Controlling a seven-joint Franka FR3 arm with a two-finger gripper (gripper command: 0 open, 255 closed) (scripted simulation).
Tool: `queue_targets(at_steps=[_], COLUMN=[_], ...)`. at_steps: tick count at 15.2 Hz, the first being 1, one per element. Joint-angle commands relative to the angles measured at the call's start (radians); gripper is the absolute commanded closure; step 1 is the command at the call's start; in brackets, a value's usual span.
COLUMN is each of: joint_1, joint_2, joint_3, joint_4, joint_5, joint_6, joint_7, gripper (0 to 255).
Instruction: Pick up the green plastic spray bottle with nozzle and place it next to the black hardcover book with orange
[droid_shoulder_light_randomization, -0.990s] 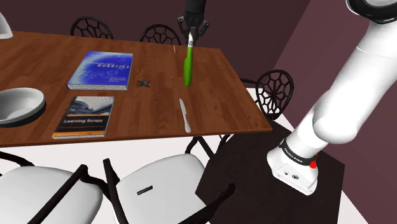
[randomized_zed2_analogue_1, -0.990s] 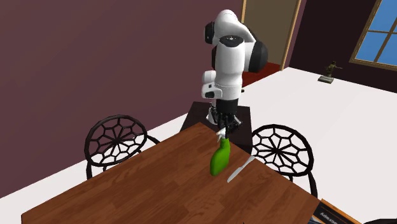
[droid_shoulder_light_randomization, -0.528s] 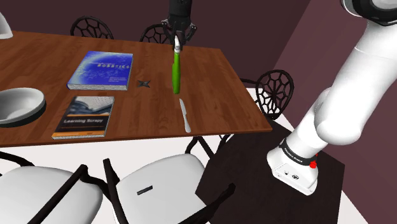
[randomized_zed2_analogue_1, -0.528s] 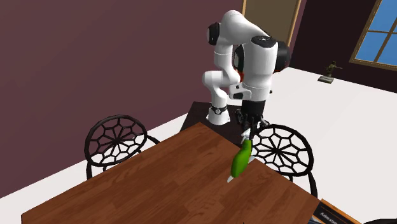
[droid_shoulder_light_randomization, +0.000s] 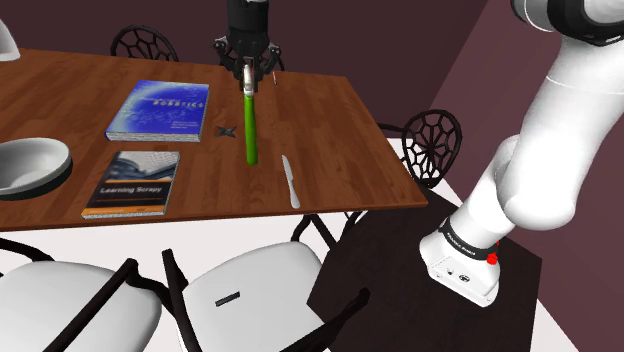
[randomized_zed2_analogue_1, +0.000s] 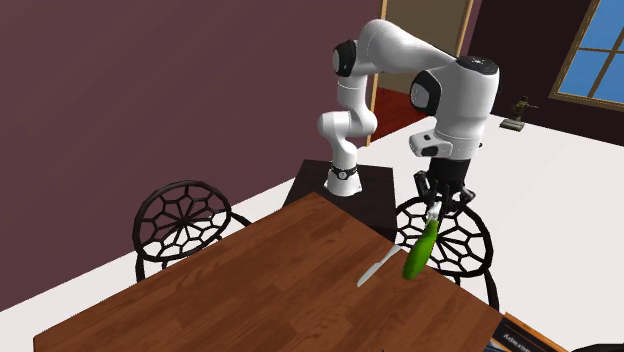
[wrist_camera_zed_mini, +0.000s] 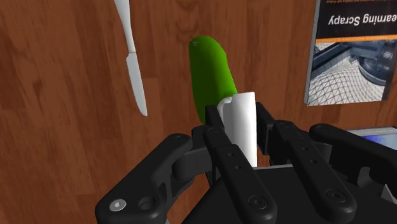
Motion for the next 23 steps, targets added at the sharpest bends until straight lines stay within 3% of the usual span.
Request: queue_targets(at_steps=[1,9,23], joint_1=[0.028,0.169,0.160], joint_2=[0.021,0.189,0.197], joint_3=[0.016,0.067,0.062], joint_4=[0.026,0.261,0.084], joint_5=[-0.008,-0.061,-0.065], joint_6=[-0.005,-0.075,0.109], joint_7=[0.046,0.228,0.230], gripper=[255,255,255])
